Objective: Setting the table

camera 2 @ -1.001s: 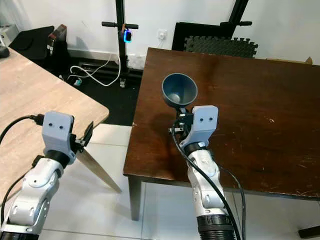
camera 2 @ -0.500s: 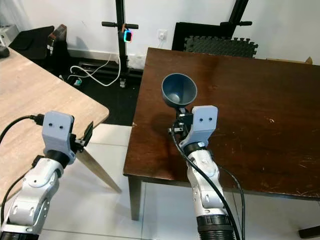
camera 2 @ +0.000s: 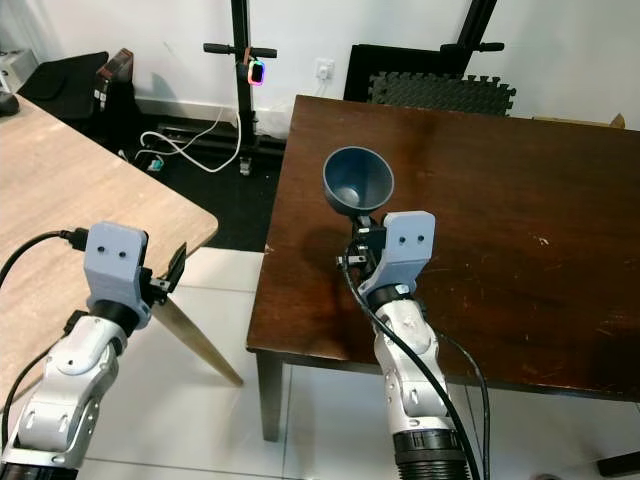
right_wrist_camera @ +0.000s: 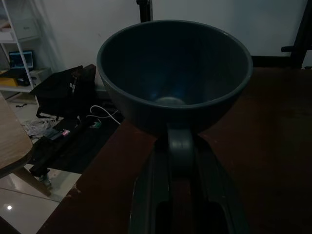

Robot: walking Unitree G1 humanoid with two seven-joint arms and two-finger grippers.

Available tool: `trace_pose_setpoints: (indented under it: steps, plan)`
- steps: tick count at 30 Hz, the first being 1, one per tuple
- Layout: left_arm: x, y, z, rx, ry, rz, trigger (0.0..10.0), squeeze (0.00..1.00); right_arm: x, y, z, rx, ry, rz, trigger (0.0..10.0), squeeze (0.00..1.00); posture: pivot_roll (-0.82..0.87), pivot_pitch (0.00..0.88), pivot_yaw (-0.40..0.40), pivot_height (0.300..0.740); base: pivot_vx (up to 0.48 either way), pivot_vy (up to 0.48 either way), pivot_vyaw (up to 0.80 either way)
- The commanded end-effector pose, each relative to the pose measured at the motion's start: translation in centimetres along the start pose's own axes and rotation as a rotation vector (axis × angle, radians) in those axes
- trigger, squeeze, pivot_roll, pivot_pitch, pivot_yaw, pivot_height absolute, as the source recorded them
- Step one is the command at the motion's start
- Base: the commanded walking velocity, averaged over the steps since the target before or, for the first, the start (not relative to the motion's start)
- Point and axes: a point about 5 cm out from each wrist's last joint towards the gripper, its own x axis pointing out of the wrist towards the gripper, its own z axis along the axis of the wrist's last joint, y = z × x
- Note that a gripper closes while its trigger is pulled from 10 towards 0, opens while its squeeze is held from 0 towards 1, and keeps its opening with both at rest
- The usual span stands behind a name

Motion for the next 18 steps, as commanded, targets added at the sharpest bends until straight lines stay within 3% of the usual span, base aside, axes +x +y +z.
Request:
trace_pose_setpoints:
  steps: [1, 18]
  plan:
    - [-0.09, -0.13, -0.37, -0.009, 0.013, -0.001, 10.0, 0.0, -0.04, 0.04, -0.2, 0.0, 0.002, 0.0, 10.0, 0.0, 0.05, 0.087, 0.056, 0.74, 0.0, 0.0, 0.0]
    - [-0.06, -0.08, -0.46, -0.001, 0.014, -0.004, 10.0, 0.0, 0.06, 0.08, -0.26, -0.003, 0.001, 0.004, 10.0, 0.0, 0.05, 0.071, 0.057, 0.74, 0.0, 0.0, 0.0]
